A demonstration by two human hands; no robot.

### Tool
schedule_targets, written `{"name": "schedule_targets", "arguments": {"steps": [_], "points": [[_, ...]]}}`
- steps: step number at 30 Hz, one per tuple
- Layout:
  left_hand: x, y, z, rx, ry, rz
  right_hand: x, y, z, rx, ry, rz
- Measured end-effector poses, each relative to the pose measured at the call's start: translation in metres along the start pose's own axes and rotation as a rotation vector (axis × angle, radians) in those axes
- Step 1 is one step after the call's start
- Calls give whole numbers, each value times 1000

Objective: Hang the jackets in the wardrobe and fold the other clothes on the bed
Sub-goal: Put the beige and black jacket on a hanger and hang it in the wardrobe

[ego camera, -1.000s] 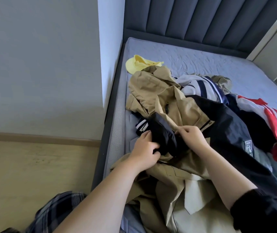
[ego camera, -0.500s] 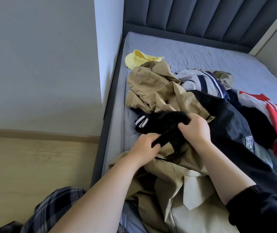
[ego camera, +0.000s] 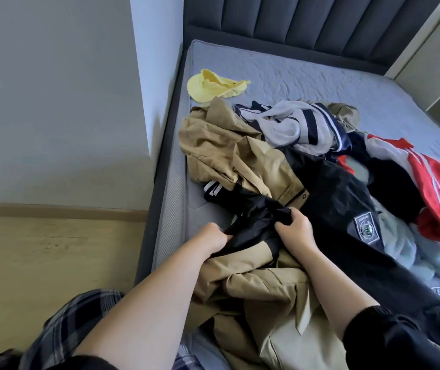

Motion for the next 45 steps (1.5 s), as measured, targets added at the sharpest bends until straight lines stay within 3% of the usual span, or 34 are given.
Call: {"name": "schedule_targets", "arguments": {"steps": [7, 9, 11, 13, 15, 17, 19, 21, 23, 24, 26, 28, 30, 32, 34, 37, 42, 45], "points": [[-53, -36, 35, 341, -292, 438, -34, -20, -24, -74, 14, 254], [-70, -48, 36, 362, -490, 494, -51, -26, -37, -104, -2, 335], [-87, -52, 29, 328, -870, 469, -66, -31, -55, -164, -21, 408], [-98, -55, 31, 363, -1256, 291, -72, -36, -76, -237, -45, 434], [-114, -68, 44, 512, -1422, 82, -69, -38, -97, -262, -80, 423], [-126, -87, 53, 653, -1406, -65, -58, -36, -113, -210, -132, 363], [-130, -103, 54, 725, -1268, -129, -46, -40, -138, -239, -341, 332], [-128, -115, 49, 726, -1093, -136, -36, -53, -180, -494, -390, 329], [-124, -124, 45, 712, -981, -143, -19, -59, -215, -647, -285, 200], [-124, -127, 43, 702, -953, -151, -5, -53, -225, -587, -256, 70], [-122, -133, 37, 682, -891, -181, 38, -35, -213, -270, -327, -279], [-115, -136, 31, 663, -747, -220, 65, -32, -193, -20, -388, -500], [-109, -135, 22, 607, -629, -221, 78, -37, -179, 46, -519, -632], [-110, -125, 8, 490, -616, -123, 84, -43, -165, -17, -830, -725], [-122, -111, -9, 364, -548, 94, 87, -49, -165, -126, -997, -686], [-138, -101, -23, 271, -340, 329, 94, -59, -148, -82, -1028, -673], [-97, -86, -38, 48, -453, 70, 97, -61, -138, -105, -1016, -649], [-93, -85, -39, 14, -593, 62, 90, -54, -159, -202, -813, -546]]}}
Point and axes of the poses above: each hand's wrist, its own y-axis towards the middle knuckle, its own x-axis out of the palm, z = x × y, the point moved 9 cm from there along y, towards the middle knuckle
